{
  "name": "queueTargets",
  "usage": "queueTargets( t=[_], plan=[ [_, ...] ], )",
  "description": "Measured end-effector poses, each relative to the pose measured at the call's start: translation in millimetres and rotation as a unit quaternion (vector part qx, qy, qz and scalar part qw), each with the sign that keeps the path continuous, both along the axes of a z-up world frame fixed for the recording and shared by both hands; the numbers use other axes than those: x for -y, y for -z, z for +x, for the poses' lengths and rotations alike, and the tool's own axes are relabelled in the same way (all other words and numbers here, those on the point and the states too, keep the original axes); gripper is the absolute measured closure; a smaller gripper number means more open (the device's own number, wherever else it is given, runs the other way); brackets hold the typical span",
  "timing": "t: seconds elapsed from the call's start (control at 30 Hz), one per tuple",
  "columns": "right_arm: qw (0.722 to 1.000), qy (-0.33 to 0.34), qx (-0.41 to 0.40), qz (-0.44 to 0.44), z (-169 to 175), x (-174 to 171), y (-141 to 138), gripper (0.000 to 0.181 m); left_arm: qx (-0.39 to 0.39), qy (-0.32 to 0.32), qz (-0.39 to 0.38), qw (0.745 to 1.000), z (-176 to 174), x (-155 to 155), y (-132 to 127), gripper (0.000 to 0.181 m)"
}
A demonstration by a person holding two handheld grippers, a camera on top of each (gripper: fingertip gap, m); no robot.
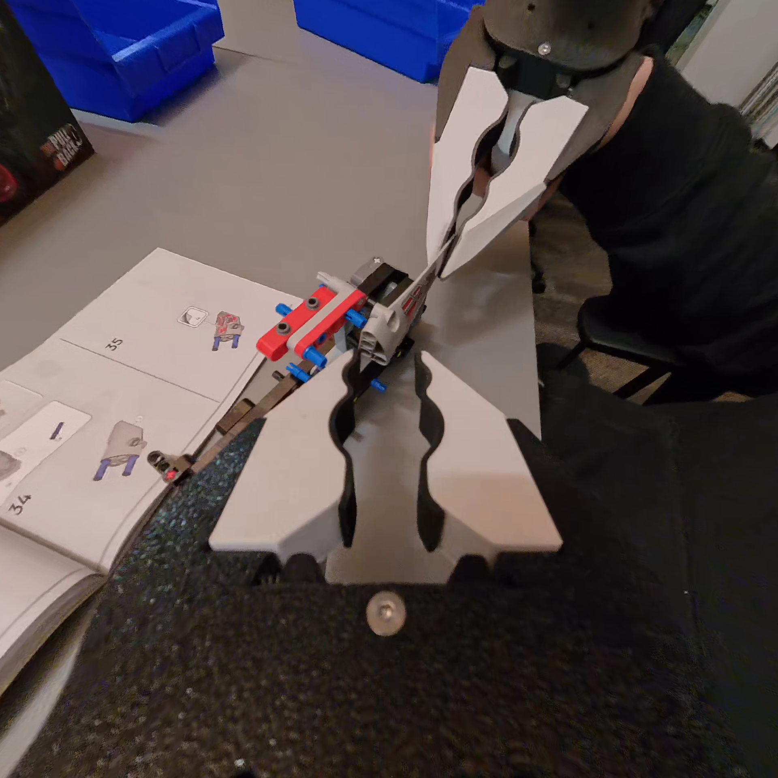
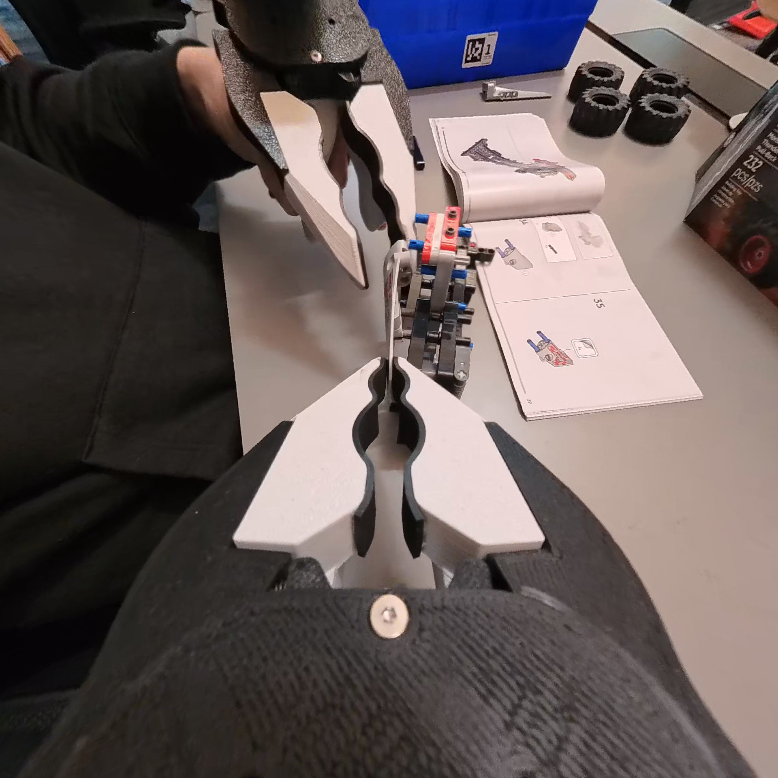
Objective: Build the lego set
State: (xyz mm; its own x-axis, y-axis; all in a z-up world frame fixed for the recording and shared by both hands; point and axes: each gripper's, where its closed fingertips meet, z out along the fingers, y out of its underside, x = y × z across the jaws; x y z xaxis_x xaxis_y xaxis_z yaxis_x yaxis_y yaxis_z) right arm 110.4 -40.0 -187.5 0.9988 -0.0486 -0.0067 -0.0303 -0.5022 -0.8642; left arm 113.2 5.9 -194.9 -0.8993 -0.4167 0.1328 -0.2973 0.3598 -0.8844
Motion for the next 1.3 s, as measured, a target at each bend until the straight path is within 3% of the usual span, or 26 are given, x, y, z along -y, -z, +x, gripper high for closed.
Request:
queueTargets(
  t=[0.83,1.3],
  plan=[
    [0.999,-0.013,0.02,-0.023,-5.9,-2.1,2.1,0.181,-0.036,0.005,-0.042,0.998,0.1,-2.3,1.1,0.16],
    [0.999,0.002,0.025,-0.037,0.0,-3.8,7.7,0.181,0.001,0.0,-0.053,0.999,8.4,2.9,12.2,0.164]
  ],
)
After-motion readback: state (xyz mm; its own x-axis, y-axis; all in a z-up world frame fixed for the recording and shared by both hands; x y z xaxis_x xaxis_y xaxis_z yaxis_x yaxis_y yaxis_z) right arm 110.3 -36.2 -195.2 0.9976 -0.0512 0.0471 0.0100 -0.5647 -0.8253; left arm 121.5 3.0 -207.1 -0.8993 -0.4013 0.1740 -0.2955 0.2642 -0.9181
